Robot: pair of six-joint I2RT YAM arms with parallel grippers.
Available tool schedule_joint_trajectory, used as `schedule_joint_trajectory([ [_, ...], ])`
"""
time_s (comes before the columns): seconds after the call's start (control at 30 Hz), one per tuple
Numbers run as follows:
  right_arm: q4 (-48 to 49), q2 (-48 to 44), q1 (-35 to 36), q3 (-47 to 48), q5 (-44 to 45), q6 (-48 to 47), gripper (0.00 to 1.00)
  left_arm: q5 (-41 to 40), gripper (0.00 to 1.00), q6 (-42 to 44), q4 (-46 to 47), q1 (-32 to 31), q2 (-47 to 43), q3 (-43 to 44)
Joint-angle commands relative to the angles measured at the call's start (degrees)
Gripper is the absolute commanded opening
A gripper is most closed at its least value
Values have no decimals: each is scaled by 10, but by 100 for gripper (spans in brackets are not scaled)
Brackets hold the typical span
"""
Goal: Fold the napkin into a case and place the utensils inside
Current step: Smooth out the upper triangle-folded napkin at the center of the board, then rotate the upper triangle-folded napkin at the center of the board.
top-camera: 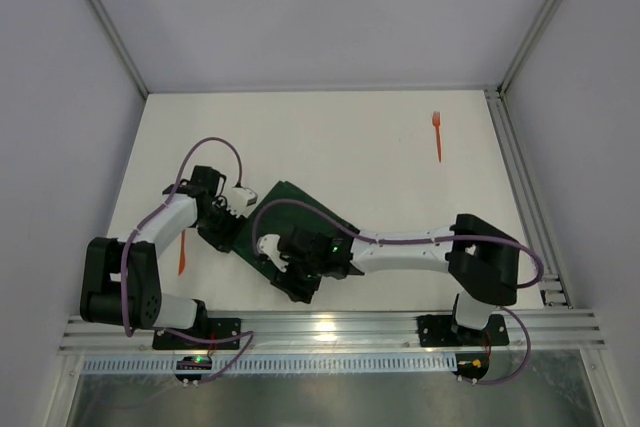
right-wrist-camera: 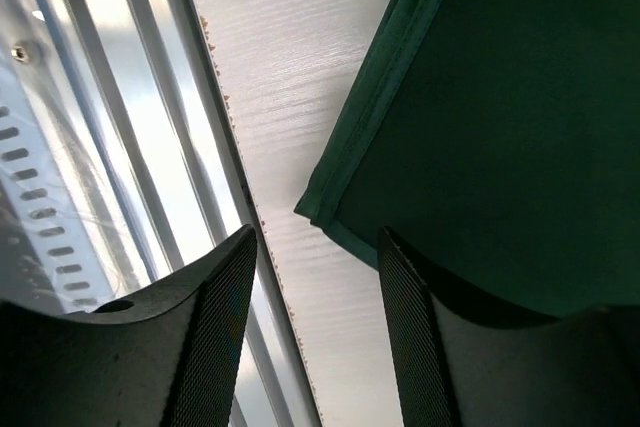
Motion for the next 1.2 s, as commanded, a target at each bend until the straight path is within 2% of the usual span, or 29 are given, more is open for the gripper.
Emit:
schedule_joint_trajectory([
  [0.0,30,-94,-25,-9,24,45,57,12,45,6,-1,2,-14,10],
  [0.07,37,-124,-53,-36,31,90,59,12,45,7,-3,2,-17,10],
  [0.23,68,-217,-210,-126,37,202,60,17,45,6,-11,2,-31,10],
  [0.33,108,-258,-295,-184,9,255,64,18,45,5,-14,2,-36,9],
  [0.43,160,-266,-358,-225,-38,273,66,19,45,6,-17,2,-38,10],
  [0.53,189,-236,-397,-239,-85,269,66,19,45,5,-19,2,-38,11],
  [0.8,290,-161,-434,-278,-133,287,59,14,45,5,-19,2,-40,7],
  [1.03,304,-115,-438,-271,-146,285,49,18,45,5,-20,2,-36,12],
  [1.17,313,-103,-438,-271,-152,288,32,25,45,6,-24,2,-37,13],
])
